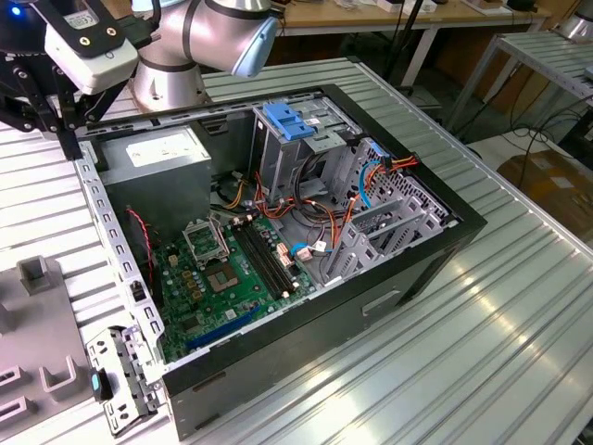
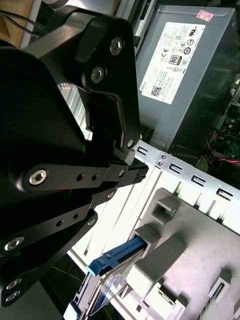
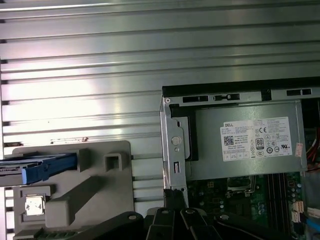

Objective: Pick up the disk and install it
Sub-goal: 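Reach for the disk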

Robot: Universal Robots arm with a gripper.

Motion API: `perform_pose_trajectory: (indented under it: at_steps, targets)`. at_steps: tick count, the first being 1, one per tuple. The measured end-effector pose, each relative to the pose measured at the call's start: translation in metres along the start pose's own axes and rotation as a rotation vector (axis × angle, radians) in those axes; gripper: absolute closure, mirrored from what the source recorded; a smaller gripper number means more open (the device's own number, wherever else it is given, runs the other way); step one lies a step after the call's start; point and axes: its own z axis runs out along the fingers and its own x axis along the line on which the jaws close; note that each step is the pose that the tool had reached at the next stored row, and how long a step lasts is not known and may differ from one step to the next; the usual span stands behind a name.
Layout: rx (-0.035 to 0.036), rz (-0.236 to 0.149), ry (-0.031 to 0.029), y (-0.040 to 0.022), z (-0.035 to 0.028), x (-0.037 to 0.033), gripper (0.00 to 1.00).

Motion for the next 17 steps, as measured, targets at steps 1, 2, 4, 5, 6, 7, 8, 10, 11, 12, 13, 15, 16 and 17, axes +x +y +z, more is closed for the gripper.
perform_pose_trajectory:
  at_steps: [1,2,4,5,6,7,8,10,11,12,13,15,16,17]
  targets:
    - [0.0000,0.000,0.0001,0.0000,0.0000,0.0006,0.89]
    - [0.0000,0.000,0.0000,-0.0001,0.0001,0.0014,0.89]
    - [0.0000,0.000,0.0000,-0.0002,0.0001,0.0023,0.89]
    - [0.0000,0.000,0.0001,-0.0002,0.0002,0.0029,0.89]
    - [0.0000,0.000,0.0001,-0.0003,0.0002,0.0034,0.89]
    - [0.0000,0.000,0.0001,-0.0003,0.0002,0.0039,0.89]
    - [0.0000,0.000,0.0001,-0.0004,0.0002,0.0044,0.89]
    - [0.0000,0.000,0.0001,-0.0004,0.0003,0.0054,0.89]
    - [-0.0001,0.000,0.0000,-0.0005,0.0004,0.0059,0.89]
    - [0.0000,0.000,0.0001,-0.0005,0.0004,0.0067,0.89]
    - [0.0000,0.000,0.0001,-0.0006,0.0005,0.0077,0.89]
    - [0.0000,0.000,0.0002,-0.0007,0.0006,0.0087,0.89]
    - [0.0000,0.000,0.0002,-0.0007,0.0006,0.0091,0.89]
    - [0.0000,0.000,0.0002,-0.0008,0.0007,0.0097,0.89]
